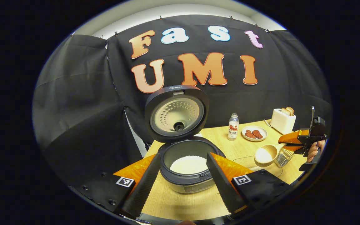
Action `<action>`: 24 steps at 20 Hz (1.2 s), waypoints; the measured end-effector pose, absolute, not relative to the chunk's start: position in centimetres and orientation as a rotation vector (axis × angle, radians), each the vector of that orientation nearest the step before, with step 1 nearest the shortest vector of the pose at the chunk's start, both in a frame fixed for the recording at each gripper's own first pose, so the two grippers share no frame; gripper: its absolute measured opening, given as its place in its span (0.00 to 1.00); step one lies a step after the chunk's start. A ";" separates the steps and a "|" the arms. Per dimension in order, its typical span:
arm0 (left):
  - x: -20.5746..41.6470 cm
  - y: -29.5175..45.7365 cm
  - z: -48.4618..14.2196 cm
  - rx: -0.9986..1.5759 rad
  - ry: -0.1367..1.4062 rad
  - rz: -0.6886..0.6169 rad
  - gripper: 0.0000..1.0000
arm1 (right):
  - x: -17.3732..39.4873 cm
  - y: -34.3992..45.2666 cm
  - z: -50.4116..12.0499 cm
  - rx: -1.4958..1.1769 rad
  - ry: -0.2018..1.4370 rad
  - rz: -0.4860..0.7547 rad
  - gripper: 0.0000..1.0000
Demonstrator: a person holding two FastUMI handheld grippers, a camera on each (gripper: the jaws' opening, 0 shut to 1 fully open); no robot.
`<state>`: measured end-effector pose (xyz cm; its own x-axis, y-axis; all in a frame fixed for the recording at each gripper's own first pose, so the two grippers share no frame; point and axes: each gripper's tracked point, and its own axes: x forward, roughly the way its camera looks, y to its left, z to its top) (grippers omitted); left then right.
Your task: Close the left gripper, press the button to open the rice cooker; take a wooden spoon from the chopstick holder with the right hand, scoop a spoonful of rice and pour it into the rice cooker, then put the wooden spoon back into the chopstick holder.
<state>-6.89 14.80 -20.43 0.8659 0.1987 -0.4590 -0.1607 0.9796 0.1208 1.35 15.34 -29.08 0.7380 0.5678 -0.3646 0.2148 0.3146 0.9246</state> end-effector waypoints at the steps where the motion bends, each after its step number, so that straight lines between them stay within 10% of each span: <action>1: -7.0 15.1 -20.5 0.074 0.489 0.198 0.99 | 1.6 15.3 -28.5 1.271 0.741 0.272 0.07; 24: -10.5 22.5 -20.3 0.042 0.425 0.383 0.99 | 8.3 36.3 -19.0 1.523 0.903 0.593 0.07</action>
